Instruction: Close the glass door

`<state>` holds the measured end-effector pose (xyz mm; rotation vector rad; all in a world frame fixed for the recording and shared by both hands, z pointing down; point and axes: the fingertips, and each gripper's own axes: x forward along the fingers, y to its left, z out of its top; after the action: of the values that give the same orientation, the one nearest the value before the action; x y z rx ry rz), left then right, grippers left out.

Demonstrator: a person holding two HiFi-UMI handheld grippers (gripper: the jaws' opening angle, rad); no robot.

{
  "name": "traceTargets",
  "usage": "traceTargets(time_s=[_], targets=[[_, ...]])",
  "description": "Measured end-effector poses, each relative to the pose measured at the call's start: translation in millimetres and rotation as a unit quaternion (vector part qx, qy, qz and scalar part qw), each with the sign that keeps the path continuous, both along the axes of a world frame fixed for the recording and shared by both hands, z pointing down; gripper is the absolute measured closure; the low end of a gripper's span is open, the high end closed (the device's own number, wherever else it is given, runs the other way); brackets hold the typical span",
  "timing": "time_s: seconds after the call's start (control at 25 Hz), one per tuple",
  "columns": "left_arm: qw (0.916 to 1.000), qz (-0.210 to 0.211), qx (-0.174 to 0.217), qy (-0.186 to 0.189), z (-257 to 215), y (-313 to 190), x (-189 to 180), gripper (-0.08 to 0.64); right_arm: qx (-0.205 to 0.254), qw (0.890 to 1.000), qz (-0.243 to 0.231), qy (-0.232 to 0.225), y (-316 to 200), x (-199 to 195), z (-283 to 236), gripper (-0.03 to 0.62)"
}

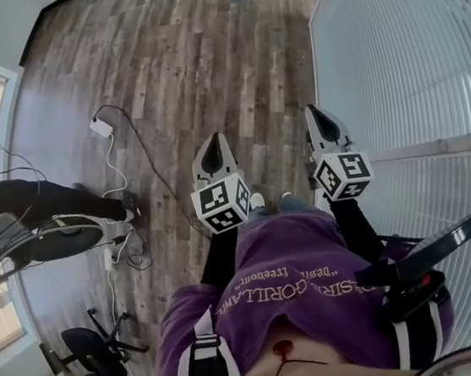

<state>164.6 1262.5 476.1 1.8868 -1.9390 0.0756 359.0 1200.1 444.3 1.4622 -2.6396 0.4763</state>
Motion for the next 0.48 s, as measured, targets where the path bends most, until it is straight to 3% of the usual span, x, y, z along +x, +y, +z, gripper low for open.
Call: traceTargets(time_s=[0.24,0.48], targets=[[0.9997,0.001,-0.016,0.019,12.8,-10.5,-16.3,0.558,-0.005,1.000,0.012,-0.004,-9.9,-22.6,0.9,0.595],[0.9992,-0.022,0.009,0.034,6.9,-67.9,-28.1,0.558,-0.014,1.000,-0.004,-0.006,-69.0,-32.5,11.8,0.595]])
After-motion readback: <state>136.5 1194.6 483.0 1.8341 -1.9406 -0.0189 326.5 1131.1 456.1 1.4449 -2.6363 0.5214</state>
